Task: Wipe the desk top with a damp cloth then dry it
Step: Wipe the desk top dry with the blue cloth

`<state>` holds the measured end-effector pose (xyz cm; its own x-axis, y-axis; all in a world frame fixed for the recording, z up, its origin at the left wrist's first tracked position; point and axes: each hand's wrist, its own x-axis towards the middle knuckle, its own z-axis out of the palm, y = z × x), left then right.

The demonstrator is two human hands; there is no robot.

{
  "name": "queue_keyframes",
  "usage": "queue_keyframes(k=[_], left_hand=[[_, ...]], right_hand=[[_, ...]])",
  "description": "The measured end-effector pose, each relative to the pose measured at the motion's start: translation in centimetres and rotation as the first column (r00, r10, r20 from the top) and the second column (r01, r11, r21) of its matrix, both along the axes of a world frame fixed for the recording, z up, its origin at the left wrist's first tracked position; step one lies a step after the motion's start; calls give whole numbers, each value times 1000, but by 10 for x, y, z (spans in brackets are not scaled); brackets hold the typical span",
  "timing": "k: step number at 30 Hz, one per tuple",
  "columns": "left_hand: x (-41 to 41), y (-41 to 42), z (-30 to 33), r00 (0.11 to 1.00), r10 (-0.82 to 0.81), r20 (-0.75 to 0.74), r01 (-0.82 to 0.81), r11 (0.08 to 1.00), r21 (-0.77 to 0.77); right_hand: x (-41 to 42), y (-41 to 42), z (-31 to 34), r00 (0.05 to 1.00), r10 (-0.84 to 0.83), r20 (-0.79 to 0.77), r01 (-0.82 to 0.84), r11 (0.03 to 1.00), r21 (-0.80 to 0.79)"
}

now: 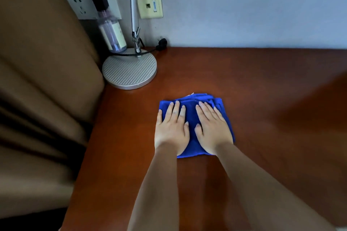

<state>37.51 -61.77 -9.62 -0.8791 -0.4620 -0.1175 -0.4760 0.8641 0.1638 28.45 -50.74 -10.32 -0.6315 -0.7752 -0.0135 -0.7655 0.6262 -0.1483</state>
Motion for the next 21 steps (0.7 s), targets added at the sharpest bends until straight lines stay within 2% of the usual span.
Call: queue_keyframes(k=[10, 18, 21], left_hand=[[-46, -36, 2, 998, -56, 15, 57, 998, -27], [-8, -6, 7, 991, -118, 65, 121, 992, -32], [10, 12, 10, 988, -123, 95, 126, 991, -31]], right_hand=[[-41, -30, 0, 999, -42, -7, 42, 999, -2], [6, 10, 0, 995, -79, 66, 75, 996, 57], [26, 26, 1, 996, -79, 35, 75, 993, 94]])
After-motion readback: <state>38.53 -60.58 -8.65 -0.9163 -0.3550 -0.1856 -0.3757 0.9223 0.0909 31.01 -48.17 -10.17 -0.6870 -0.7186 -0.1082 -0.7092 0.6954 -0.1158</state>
